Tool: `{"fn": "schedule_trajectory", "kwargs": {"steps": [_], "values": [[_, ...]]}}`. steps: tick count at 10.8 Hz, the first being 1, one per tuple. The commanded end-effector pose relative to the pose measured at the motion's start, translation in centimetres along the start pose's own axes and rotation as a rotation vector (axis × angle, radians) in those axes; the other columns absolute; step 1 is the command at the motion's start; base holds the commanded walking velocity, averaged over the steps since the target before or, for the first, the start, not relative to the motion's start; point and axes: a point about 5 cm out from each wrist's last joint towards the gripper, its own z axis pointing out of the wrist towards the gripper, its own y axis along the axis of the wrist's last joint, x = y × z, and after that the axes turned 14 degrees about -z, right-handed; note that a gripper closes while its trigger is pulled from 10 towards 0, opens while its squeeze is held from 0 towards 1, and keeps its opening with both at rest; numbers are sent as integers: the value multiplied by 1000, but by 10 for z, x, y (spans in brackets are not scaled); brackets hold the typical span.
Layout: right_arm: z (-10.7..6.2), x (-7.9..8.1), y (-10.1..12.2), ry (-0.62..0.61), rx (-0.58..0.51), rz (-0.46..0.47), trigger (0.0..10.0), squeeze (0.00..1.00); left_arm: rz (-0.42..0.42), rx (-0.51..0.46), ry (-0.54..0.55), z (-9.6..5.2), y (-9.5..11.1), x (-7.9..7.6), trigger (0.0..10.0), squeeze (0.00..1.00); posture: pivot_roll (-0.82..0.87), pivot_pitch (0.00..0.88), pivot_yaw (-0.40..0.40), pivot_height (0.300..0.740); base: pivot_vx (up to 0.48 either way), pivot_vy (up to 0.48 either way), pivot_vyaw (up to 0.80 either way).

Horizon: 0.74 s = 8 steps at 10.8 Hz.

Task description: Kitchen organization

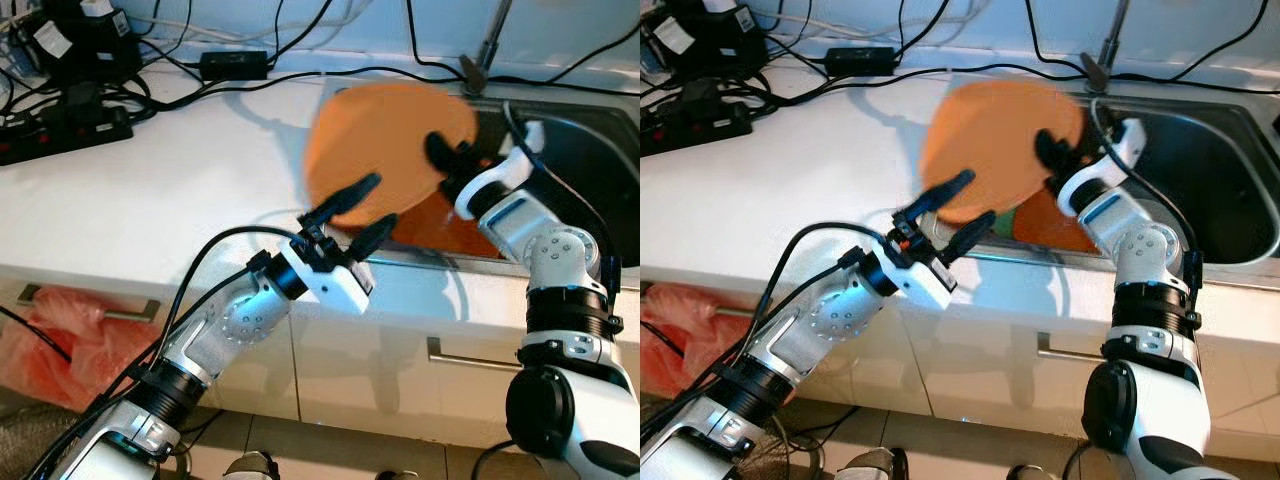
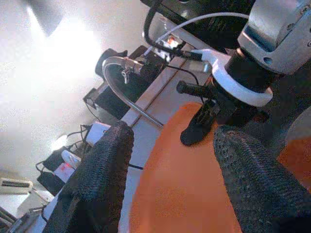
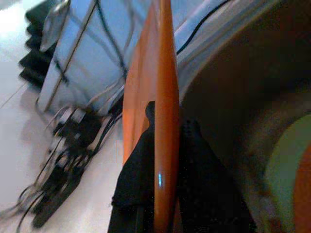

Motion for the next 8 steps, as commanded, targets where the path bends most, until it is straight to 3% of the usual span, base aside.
{"fn": "schedule_trajectory", "kwargs": {"steps": [1,3,5,6,7,8], "values": [[-1,-6,12,-56,-64,-9,0,0,-21,7,26,0,2,6,10000,1000,86,91,7,740,0,0,0],[-4,-25,24,-219,-150,-69,0,0,-74,56,82,-1,-1,12,10000,1000,94,93,13,740,0,0,0],[-14,-43,30,-370,-144,-305,0,0,-211,205,196,-20,-16,13,10000,1000,95,92,16,740,0,0,0],[-18,-53,28,-419,-109,-369,0,0,-254,235,210,-25,-19,11,10000,1000,94,92,17,740,0,0,0],[-22,-61,27,-447,-98,-394,0,0,-296,260,208,-28,-21,8,10000,1000,94,89,17,740,0,0,0],[-26,-70,25,-478,-72,-435,314,0,-422,298,92,-31,-21,-9,10000,1000,94,87,17,740,0,0,0]]}}
